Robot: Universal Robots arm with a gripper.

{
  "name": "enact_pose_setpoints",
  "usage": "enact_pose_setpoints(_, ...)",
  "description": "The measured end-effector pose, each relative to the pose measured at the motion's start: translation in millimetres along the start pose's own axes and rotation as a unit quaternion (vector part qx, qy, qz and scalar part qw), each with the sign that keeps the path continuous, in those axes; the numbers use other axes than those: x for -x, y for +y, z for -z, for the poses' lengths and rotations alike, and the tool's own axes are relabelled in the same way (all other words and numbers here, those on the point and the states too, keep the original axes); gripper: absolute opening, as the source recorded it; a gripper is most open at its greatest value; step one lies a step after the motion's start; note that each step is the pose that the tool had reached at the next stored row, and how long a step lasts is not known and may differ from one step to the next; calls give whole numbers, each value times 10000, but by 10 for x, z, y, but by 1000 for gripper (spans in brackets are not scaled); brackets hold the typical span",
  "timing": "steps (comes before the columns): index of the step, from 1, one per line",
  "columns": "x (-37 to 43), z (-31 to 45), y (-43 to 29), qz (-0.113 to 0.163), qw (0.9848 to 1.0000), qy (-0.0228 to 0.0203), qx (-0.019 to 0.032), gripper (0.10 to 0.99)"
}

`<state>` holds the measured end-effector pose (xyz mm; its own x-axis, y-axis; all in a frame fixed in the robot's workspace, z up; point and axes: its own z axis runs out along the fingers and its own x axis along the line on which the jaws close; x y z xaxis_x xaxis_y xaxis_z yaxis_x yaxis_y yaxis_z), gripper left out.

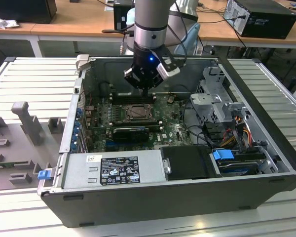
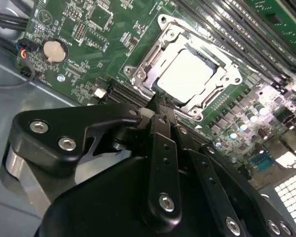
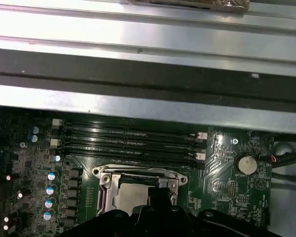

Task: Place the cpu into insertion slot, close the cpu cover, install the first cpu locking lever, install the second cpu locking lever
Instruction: 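Install the second cpu locking lever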

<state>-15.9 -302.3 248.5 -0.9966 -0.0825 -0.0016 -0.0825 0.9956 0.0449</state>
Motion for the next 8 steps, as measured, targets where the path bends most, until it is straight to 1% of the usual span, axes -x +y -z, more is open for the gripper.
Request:
enact_pose_setpoints(1,-1,-1,-8,-10,10000,0,0,106)
enact_pose_setpoints(2,-2,-5,-12,-87,10000,-4,1,106)
enact_pose_setpoints(3,-1,-14,-16,-239,9997,-11,-3,106)
enact_pose_setpoints(5,-8,-19,-105,-282,9996,-10,-3,106)
enact_pose_setpoints(6,-14,-18,-164,-284,9996,-11,13,106)
enact_pose_setpoints(7,-17,-19,-211,-284,9996,-13,39,106)
enact_pose_setpoints(8,-21,-17,-254,-284,9994,-20,181,106)
